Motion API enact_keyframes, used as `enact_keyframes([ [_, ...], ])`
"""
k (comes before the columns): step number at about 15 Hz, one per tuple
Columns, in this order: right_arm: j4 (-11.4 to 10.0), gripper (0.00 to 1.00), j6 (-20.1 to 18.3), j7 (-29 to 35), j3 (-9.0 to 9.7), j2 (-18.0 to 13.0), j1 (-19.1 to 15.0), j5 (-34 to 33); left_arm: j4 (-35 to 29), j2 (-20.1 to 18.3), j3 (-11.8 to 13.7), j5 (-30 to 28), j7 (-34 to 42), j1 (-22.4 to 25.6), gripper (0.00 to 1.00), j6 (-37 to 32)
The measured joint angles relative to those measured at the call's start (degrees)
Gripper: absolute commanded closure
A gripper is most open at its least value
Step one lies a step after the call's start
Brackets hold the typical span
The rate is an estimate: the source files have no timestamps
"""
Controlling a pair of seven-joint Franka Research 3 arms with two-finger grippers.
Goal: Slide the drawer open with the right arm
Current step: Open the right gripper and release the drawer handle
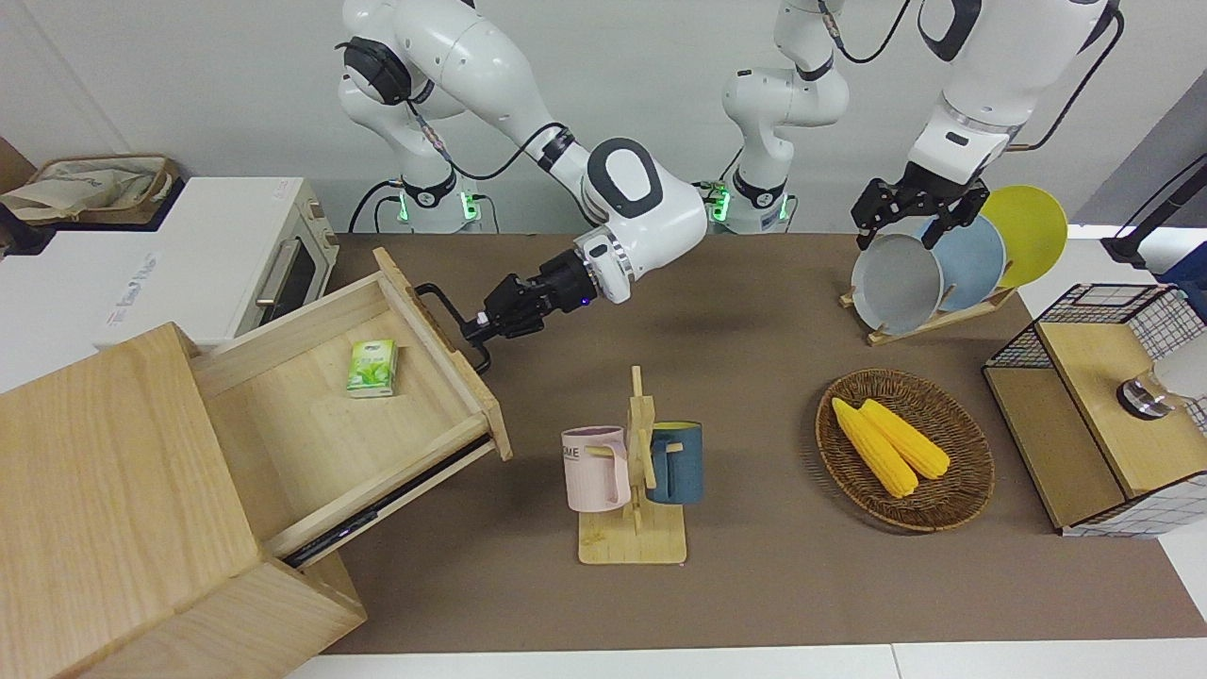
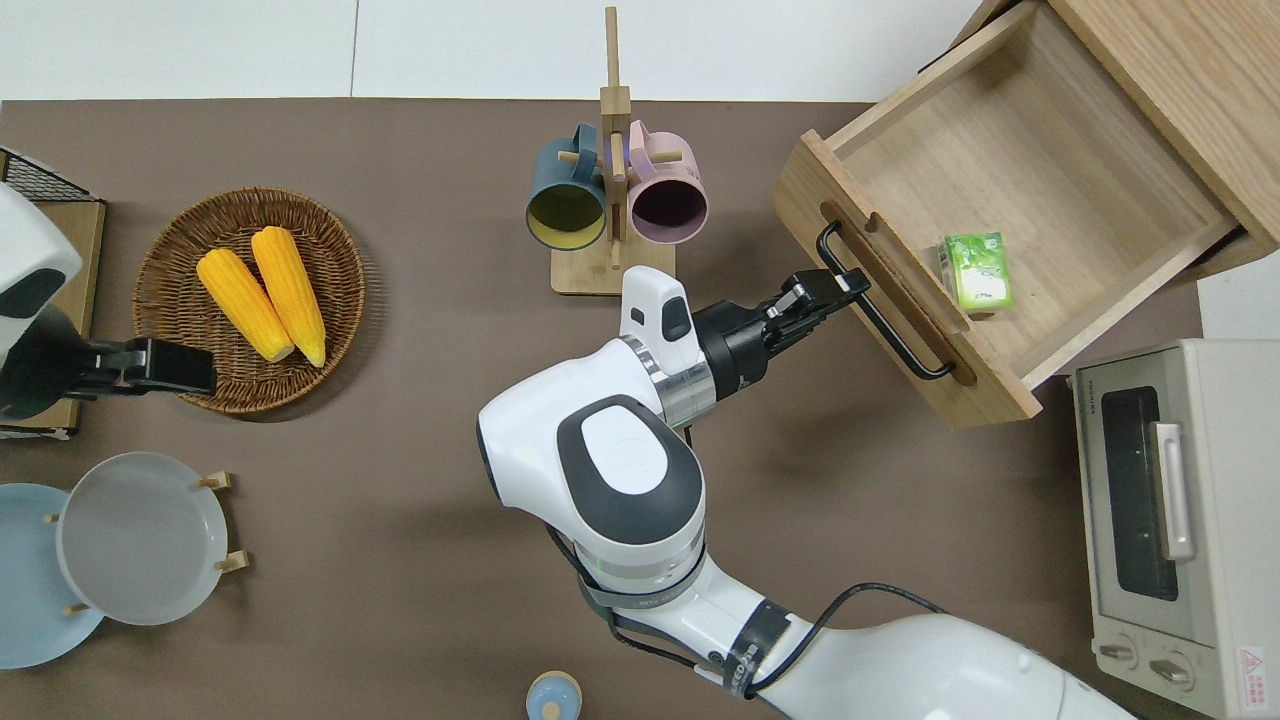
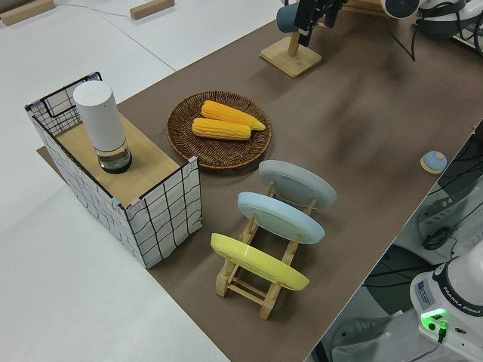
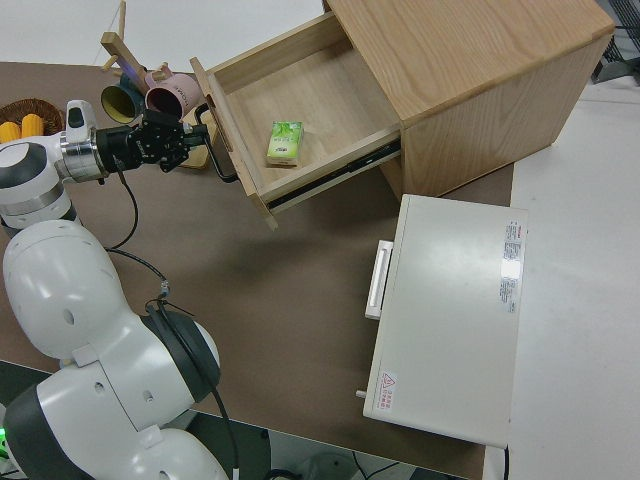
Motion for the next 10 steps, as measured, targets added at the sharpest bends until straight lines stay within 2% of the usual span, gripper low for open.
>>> enact_keyframes([
  [1,0.00,1.000,-0.18,0.00,0.23,0.04,0.02,0.00,0.00,0.00,0.00,0.00,0.00,0.00,0.00,0.00],
  [2,0.00,0.864,-0.25,0.00,0.32,0.07,0.07,0.02,0.00,0.00,0.00,0.00,0.00,0.00,0.00,0.00],
  [3,0.00,0.604,-0.27,0.00,0.35,0.08,0.08,0.02,0.00,0.00,0.00,0.00,0.00,0.00,0.00,0.00],
  [6,0.06,0.080,-0.50,-0.84,0.32,0.10,0.09,0.02,0.00,0.00,0.00,0.00,0.00,0.00,0.00,0.00],
  [7,0.22,0.024,-0.76,-1.55,0.31,0.09,0.09,-0.01,0.00,0.00,0.00,0.00,0.00,0.00,0.00,0.00],
  [10,0.70,0.015,-1.86,-3.11,0.31,-0.24,0.10,-0.15,0.00,0.00,0.00,0.00,0.00,0.00,0.00,0.00],
])
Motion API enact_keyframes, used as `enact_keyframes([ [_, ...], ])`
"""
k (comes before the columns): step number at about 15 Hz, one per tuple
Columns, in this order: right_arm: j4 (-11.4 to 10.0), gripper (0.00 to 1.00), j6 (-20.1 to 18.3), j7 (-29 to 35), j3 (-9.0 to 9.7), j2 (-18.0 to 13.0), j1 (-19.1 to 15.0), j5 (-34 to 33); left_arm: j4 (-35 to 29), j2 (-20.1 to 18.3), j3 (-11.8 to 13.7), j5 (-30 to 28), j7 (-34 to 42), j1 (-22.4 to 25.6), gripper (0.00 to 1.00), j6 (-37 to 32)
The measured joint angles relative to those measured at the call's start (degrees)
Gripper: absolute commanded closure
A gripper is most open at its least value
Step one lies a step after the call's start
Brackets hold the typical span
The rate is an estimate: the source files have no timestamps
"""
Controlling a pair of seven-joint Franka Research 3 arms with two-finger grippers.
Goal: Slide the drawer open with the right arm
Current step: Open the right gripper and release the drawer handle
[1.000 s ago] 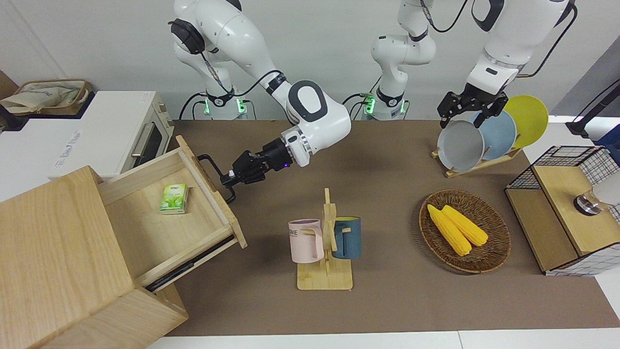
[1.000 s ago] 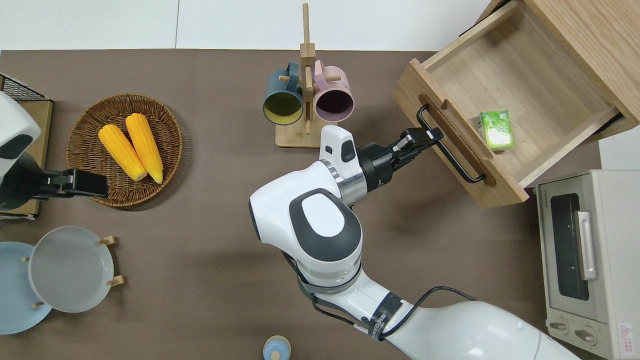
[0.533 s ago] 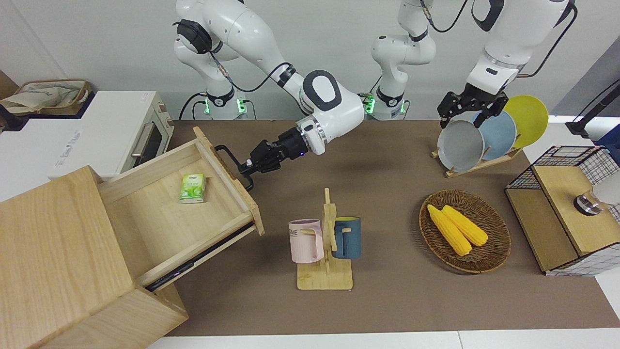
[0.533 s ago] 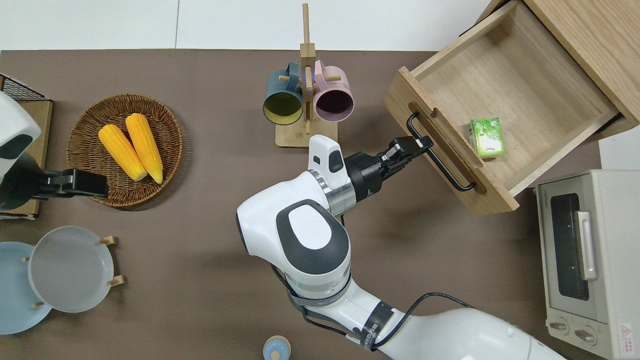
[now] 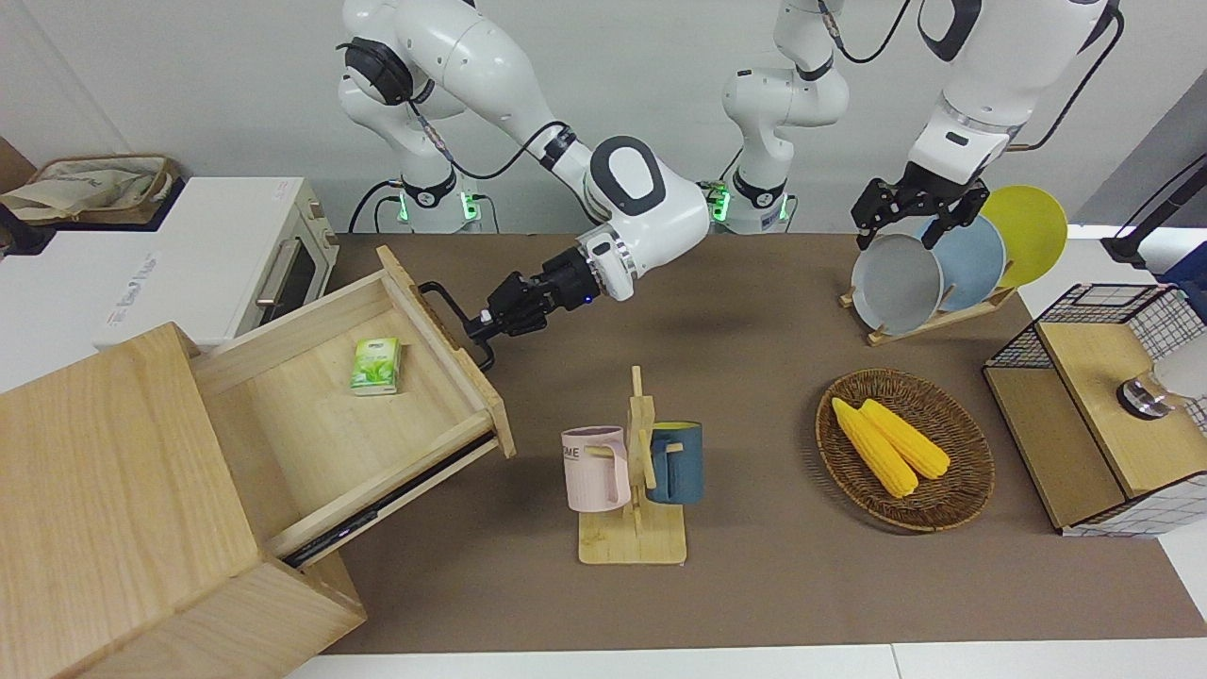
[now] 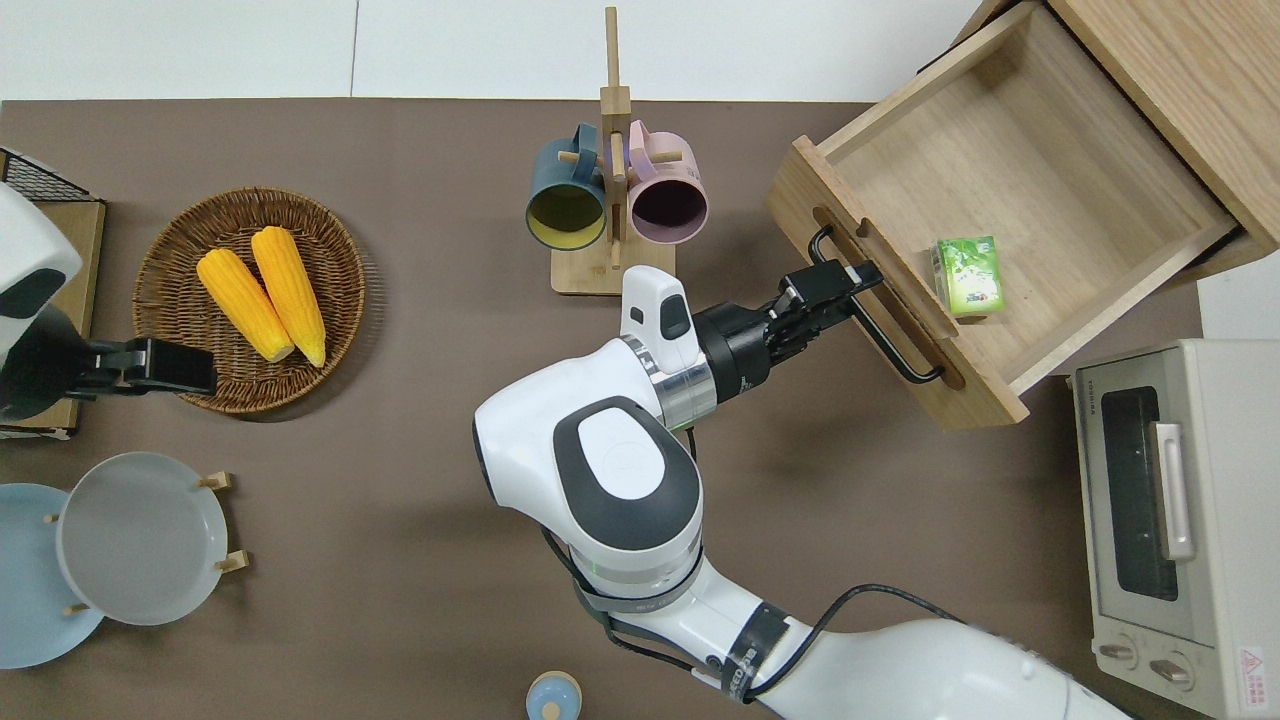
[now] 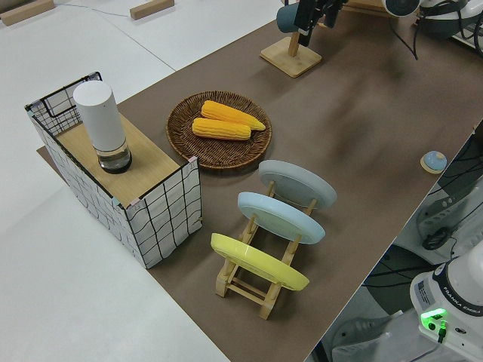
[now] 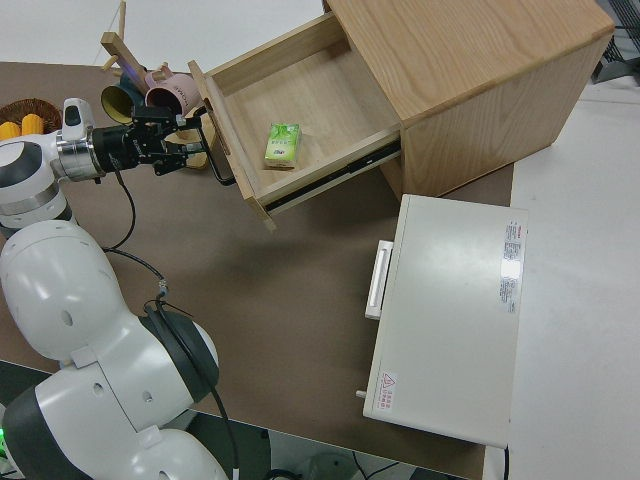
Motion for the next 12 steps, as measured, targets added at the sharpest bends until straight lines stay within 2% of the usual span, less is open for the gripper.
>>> enact_keyframes([
  [7,0.08,0.013,-0.39,-0.46,0.01,-0.27,0.38,0.00,0.00,0.00,0.00,0.00,0.00,0.00,0.00,0.00],
  [12,0.07,0.013,-0.92,-0.68,0.38,-0.27,1.82,0.11,0.00,0.00,0.00,0.00,0.00,0.00,0.00,0.00],
])
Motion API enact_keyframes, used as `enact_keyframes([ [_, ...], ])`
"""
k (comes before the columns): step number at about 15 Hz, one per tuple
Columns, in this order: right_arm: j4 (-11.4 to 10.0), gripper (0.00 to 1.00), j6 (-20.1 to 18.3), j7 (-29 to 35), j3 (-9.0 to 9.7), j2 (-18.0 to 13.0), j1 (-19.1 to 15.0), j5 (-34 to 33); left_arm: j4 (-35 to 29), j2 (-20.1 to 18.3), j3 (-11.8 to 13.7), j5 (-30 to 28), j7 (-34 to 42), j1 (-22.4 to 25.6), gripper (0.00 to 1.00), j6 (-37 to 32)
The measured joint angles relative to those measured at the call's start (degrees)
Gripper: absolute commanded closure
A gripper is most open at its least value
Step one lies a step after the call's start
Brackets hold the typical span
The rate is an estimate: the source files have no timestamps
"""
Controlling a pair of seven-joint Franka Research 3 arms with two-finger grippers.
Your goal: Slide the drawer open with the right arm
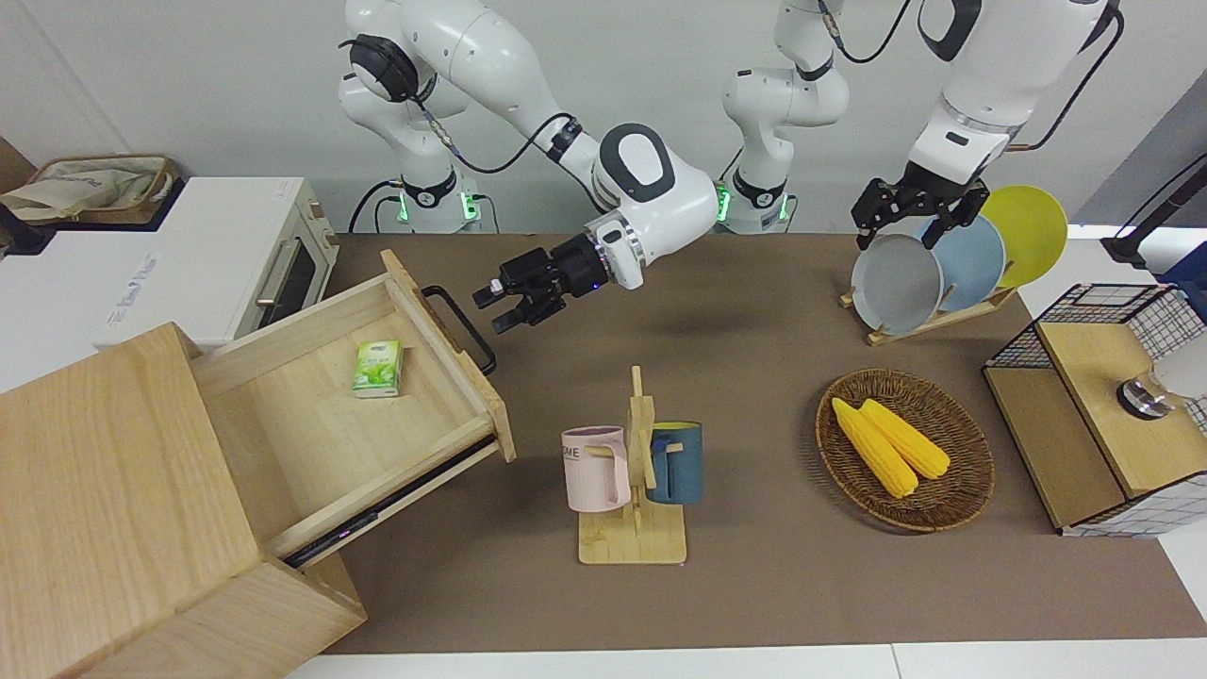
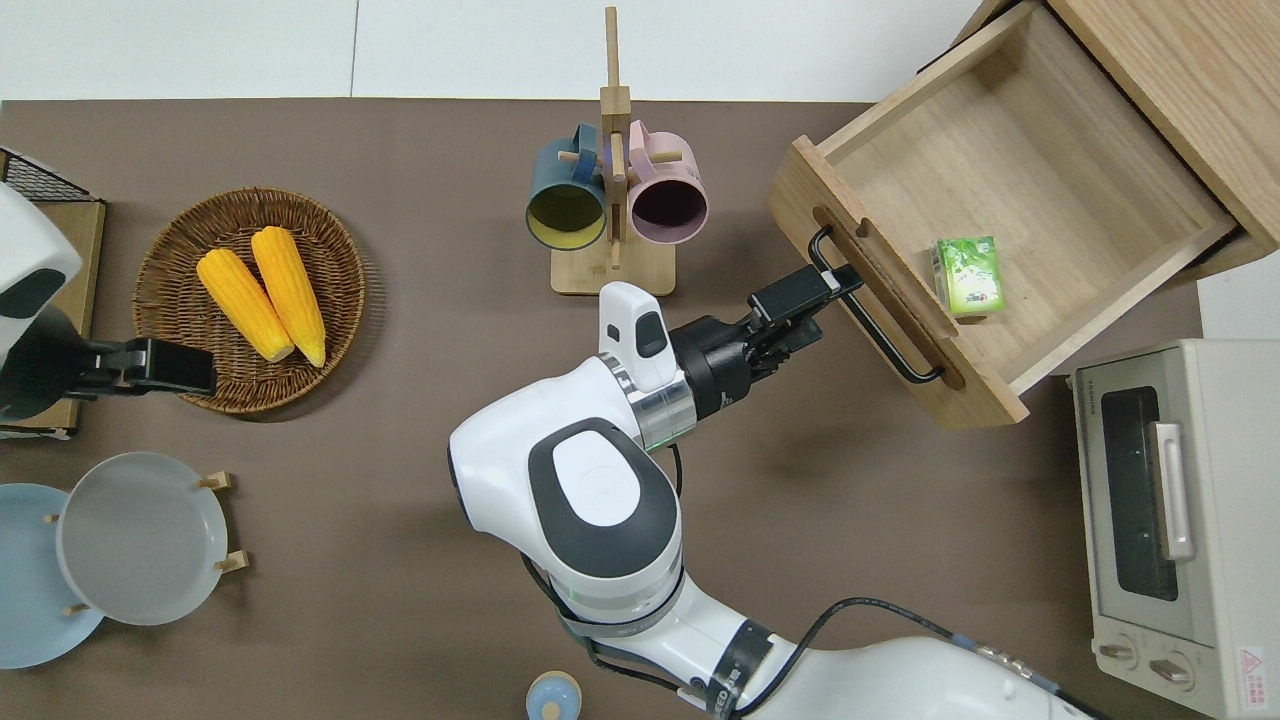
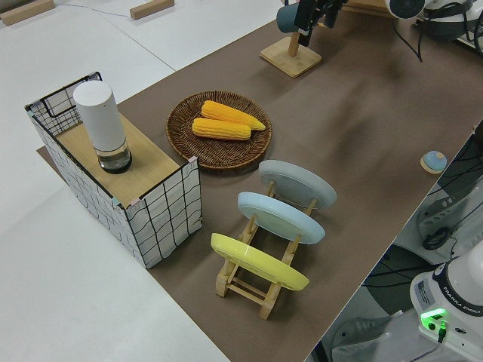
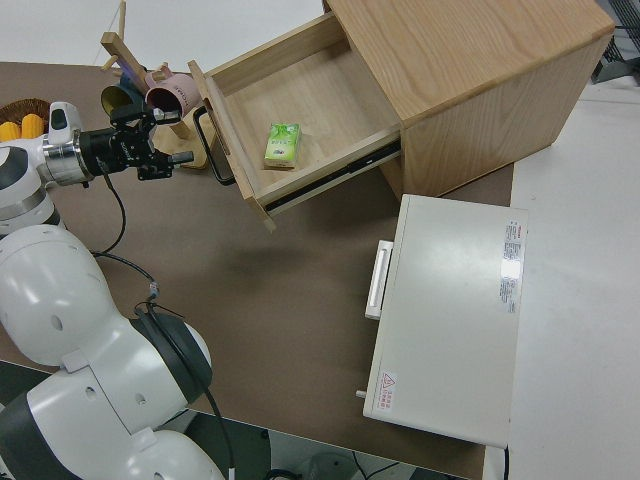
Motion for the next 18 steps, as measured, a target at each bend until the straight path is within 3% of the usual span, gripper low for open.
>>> enact_keyframes([
  [6,0.18,0.011,-2.13,-0.12,2.59,-0.01,1.04,1.43,0.00,0.00,0.00,0.00,0.00,0.00,0.00,0.00],
  [9,3.13,0.011,-2.17,-0.14,3.22,-0.80,1.24,7.31,0.00,0.00,0.00,0.00,0.00,0.00,0.00,0.00],
  [13,5.46,0.011,-1.72,-0.42,3.12,-2.52,1.19,12.55,0.00,0.00,0.00,0.00,0.00,0.00,0.00,0.00],
  [15,8.15,0.011,-1.19,-1.77,2.35,-3.98,1.00,18.18,0.00,0.00,0.00,0.00,0.00,0.00,0.00,0.00],
  [17,11.04,0.011,-0.42,-5.29,-0.38,-6.89,0.72,23.95,0.00,0.00,0.00,0.00,0.00,0.00,0.00,0.00],
  [18,12.02,0.011,1.63,-6.50,-2.97,-9.24,0.32,27.97,0.00,0.00,0.00,0.00,0.00,0.00,0.00,0.00],
])
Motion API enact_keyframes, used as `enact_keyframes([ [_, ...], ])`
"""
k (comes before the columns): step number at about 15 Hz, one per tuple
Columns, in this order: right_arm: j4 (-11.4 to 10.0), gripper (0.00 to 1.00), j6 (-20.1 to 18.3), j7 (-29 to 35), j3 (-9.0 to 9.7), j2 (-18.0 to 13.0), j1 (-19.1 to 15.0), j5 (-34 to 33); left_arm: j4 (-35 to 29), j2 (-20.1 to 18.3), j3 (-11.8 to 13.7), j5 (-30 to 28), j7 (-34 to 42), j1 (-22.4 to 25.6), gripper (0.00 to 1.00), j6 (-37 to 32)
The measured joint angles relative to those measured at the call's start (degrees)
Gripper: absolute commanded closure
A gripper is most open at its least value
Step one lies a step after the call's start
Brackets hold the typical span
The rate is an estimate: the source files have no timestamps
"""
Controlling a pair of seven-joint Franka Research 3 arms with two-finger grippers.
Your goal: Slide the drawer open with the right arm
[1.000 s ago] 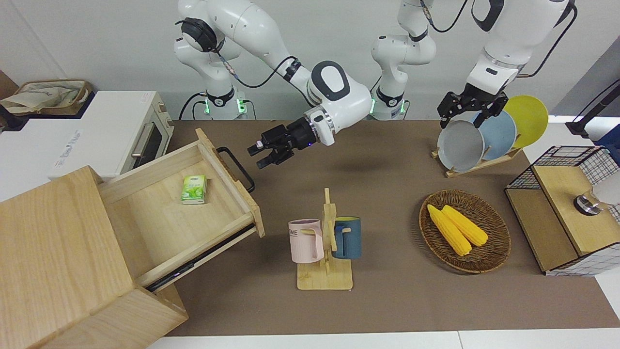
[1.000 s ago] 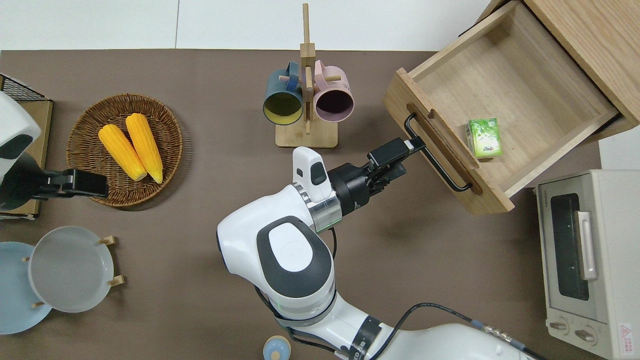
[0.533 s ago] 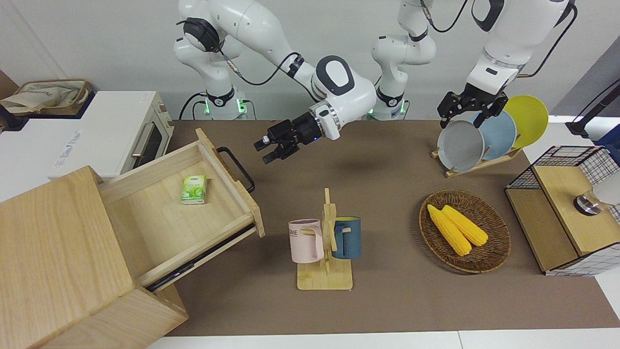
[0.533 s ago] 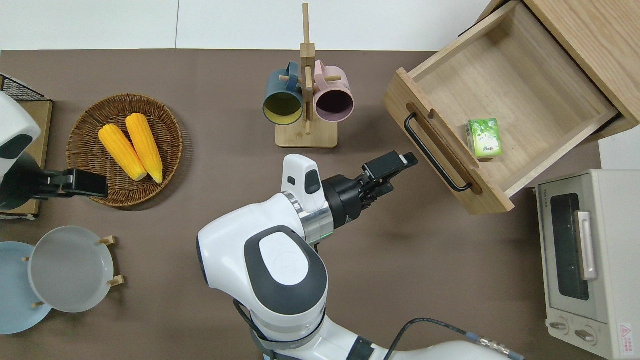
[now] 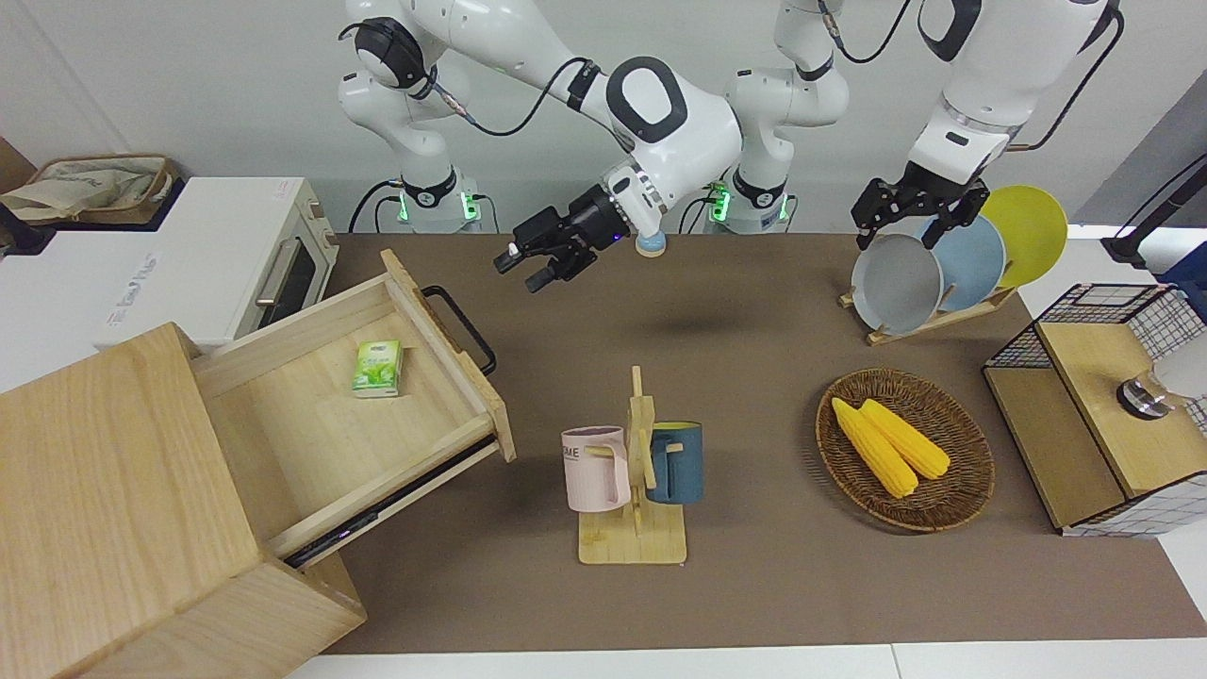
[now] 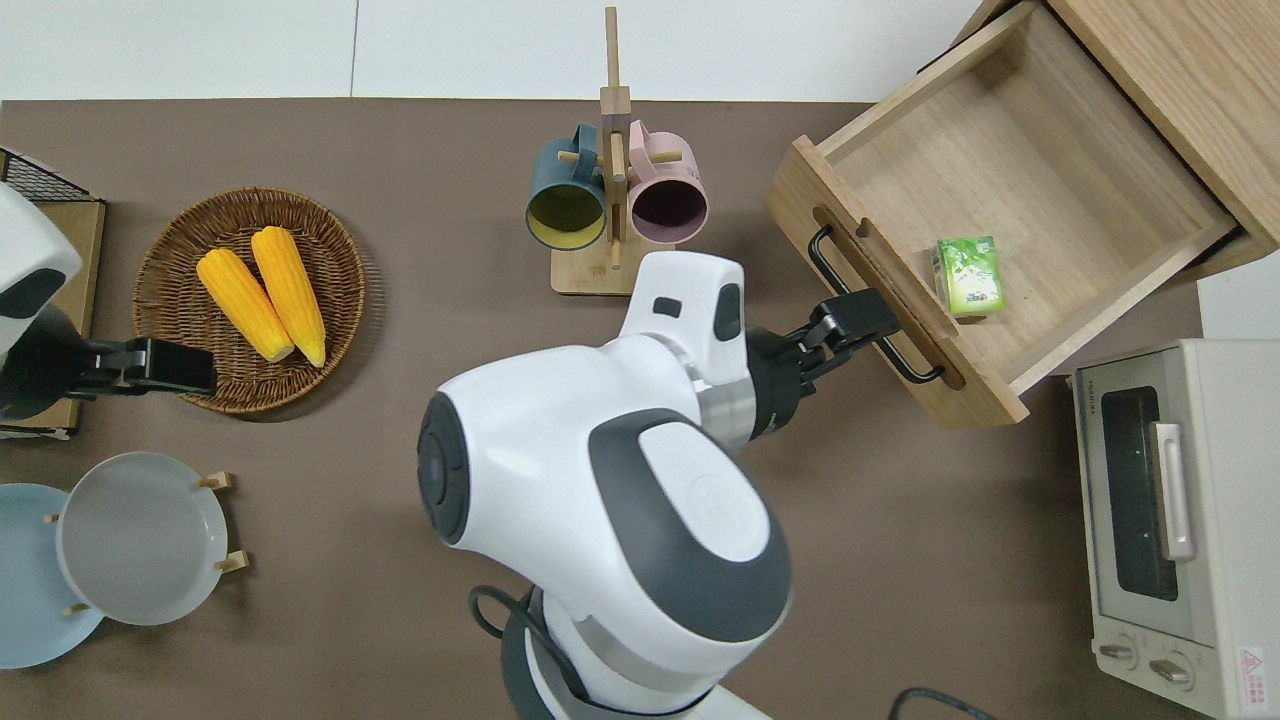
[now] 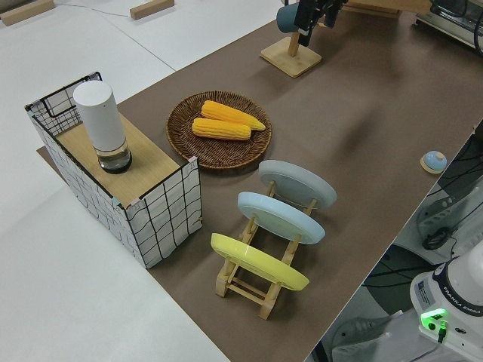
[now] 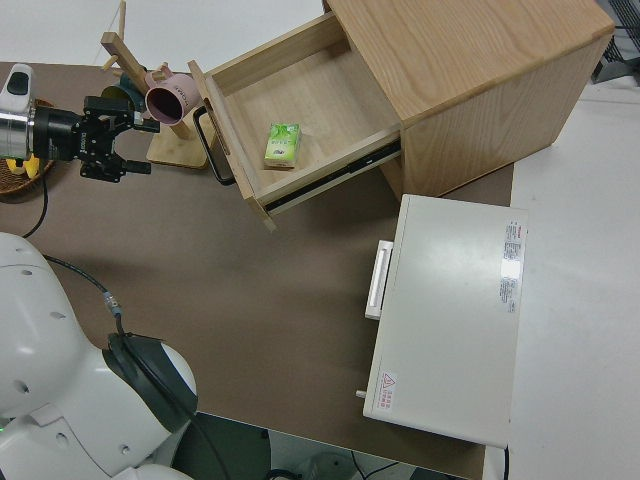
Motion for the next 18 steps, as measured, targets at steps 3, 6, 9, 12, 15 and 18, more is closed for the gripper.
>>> enact_keyframes([
  [3,0.42,0.011,4.29,-0.96,-5.62,-4.89,-1.68,10.80,0.00,0.00,0.00,0.00,0.00,0.00,0.00,0.00],
  [6,0.42,0.011,7.01,-3.89,-9.77,-9.22,-4.68,19.69,0.00,0.00,0.00,0.00,0.00,0.00,0.00,0.00],
  [9,0.01,0.011,9.99,-8.28,-16.23,-13.42,-7.37,30.49,0.00,0.00,0.00,0.00,0.00,0.00,0.00,0.00],
  [12,-2.67,0.011,12.95,-12.70,-21.81,-17.40,-10.63,38.20,0.00,0.00,0.00,0.00,0.00,0.00,0.00,0.00],
  [15,-6.78,0.011,15.88,-15.18,-25.60,-20.79,-13.79,44.03,0.00,0.00,0.00,0.00,0.00,0.00,0.00,0.00],
  [18,-8.95,0.011,16.86,-16.27,-26.43,-22.95,-19.50,50.37,0.00,0.00,0.00,0.00,0.00,0.00,0.00,0.00],
])
